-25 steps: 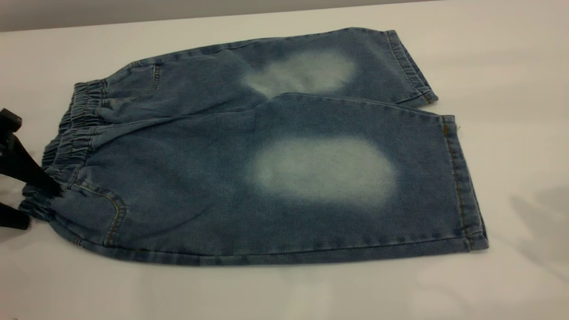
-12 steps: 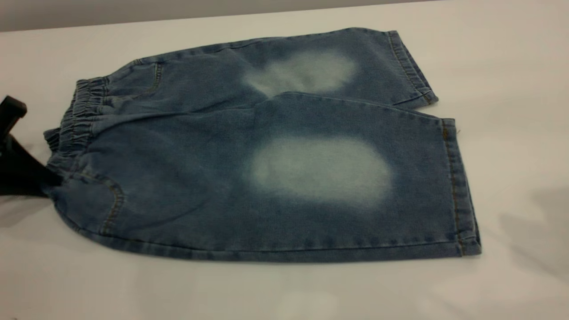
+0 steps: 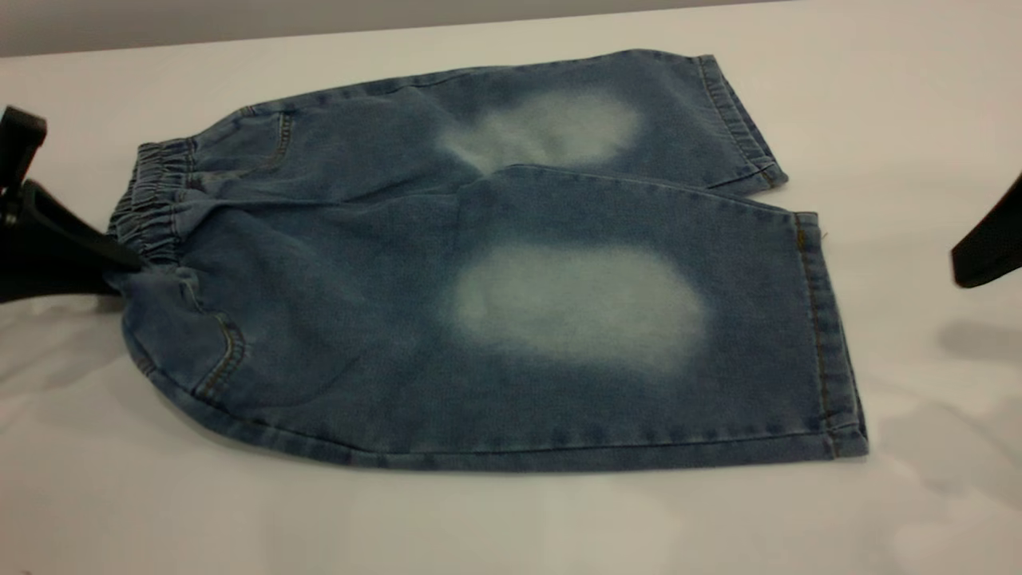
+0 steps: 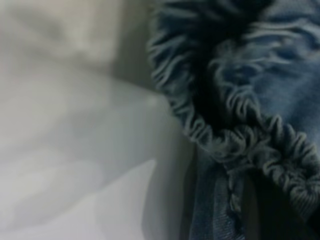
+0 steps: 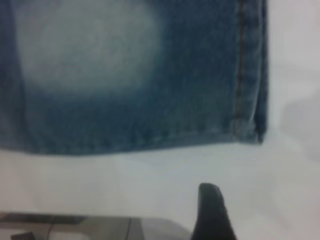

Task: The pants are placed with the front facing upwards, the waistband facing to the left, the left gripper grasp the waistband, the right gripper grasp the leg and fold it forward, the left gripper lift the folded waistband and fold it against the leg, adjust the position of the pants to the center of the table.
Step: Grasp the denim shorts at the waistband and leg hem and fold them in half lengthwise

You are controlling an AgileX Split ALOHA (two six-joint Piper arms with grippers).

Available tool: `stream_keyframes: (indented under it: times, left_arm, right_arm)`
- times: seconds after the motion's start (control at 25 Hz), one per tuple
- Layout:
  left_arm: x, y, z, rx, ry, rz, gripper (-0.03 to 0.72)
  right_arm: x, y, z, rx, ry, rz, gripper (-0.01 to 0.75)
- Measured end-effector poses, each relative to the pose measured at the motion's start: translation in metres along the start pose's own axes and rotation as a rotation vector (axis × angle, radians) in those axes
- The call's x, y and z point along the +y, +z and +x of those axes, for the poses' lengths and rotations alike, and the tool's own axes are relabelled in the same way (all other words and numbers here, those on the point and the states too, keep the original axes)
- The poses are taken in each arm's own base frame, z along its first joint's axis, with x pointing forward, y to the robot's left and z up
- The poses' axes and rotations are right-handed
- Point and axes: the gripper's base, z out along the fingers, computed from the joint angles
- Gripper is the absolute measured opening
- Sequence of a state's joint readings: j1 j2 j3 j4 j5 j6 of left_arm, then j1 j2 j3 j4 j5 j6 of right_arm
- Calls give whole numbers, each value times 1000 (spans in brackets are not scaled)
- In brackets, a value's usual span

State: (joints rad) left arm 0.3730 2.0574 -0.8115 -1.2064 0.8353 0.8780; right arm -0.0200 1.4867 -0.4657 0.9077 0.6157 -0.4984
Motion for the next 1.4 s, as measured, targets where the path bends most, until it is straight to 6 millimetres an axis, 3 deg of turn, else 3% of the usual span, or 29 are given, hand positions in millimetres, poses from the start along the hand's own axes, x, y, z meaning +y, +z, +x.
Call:
stream_keyframes:
  times: [0.64,0.92,1.2,1.32,1.4]
  left_arm:
    - [-6,-1,1,4,19,13,111]
    - [-7,-2,2,8,22,20,111]
    - [-7,-2,2,7,20,22,111]
    - [-8,-2,2,14,20,29,111]
    - [-9,-2,3,26,22,41,111]
  right_arm:
    - [-35,95,5,222,109,-133,402]
    - [-39,108,3,216,88,-170,402]
    - [-34,118,-14,198,73,-234,396]
    - [-33,119,-21,172,75,-234,360]
    - [-33,119,-22,168,77,-227,292]
